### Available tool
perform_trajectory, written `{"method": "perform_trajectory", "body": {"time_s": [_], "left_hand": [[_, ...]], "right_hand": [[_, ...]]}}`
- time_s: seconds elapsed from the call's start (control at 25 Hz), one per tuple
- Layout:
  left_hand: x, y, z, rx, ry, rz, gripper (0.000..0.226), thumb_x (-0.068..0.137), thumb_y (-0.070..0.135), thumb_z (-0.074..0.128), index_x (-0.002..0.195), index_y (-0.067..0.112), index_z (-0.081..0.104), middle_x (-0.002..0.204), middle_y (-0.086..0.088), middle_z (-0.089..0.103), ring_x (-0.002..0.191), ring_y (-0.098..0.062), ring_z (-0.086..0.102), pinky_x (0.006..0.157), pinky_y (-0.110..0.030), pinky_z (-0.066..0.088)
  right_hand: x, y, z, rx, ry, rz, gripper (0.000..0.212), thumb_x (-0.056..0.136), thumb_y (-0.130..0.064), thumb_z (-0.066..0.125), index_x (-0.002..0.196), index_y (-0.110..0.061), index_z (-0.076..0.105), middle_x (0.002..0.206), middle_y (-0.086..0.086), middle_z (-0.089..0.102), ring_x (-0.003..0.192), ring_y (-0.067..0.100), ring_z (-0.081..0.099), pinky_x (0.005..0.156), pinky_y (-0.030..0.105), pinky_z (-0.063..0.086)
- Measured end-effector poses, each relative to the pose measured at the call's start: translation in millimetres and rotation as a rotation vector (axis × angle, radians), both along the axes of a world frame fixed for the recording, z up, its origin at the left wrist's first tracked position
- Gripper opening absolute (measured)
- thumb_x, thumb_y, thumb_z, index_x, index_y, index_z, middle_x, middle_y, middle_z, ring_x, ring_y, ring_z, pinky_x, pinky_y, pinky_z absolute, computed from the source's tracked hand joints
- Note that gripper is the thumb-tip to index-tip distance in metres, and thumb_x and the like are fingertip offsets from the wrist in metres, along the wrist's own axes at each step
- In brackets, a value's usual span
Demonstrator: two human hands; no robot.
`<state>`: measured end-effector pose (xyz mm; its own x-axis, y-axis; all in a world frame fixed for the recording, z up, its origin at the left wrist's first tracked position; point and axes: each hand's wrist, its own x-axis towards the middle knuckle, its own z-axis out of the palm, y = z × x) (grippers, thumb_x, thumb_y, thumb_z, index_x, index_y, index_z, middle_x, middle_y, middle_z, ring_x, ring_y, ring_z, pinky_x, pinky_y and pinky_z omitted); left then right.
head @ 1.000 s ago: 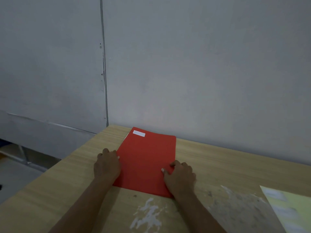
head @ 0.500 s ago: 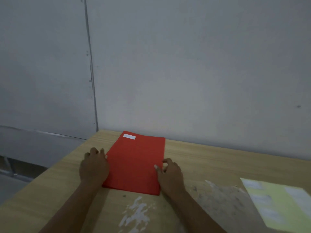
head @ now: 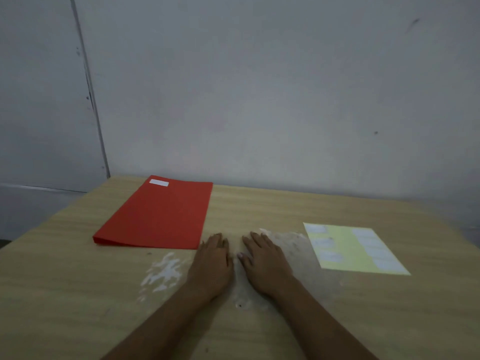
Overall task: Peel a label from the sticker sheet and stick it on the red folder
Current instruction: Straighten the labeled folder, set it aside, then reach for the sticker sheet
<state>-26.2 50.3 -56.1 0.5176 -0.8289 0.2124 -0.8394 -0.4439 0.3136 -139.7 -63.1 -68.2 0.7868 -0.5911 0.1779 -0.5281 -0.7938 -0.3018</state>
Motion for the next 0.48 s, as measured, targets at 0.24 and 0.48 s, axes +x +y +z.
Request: {"method": "perform_trajectory", "body": {"time_s": [0.24,0.48], "left_hand": [[-56,-25,-2,0.007,0.037,-0.059,0.058,0.102,0.037,0.030,0.154,0.011,0.029,0.165,-0.007,0.018,0.153,-0.020,0.013,0.125,-0.040,0.006],[-102,-68,-4,0.018,0.045,-0.174,0.059,0.101,0.039,0.029,0.154,0.013,0.029,0.164,-0.006,0.021,0.153,-0.021,0.013,0.124,-0.041,0.006]], "right_hand": [[-65,-20,0,-0.018,-0.025,-0.087,0.059,0.098,-0.052,0.031,0.152,-0.028,0.031,0.163,0.000,0.023,0.152,0.019,0.014,0.121,0.040,0.017],[-118,-52,18,-0.098,-0.212,-0.239,0.045,0.093,-0.032,0.048,0.137,-0.024,0.053,0.142,-0.001,0.053,0.135,0.020,0.043,0.106,0.037,0.037]]}}
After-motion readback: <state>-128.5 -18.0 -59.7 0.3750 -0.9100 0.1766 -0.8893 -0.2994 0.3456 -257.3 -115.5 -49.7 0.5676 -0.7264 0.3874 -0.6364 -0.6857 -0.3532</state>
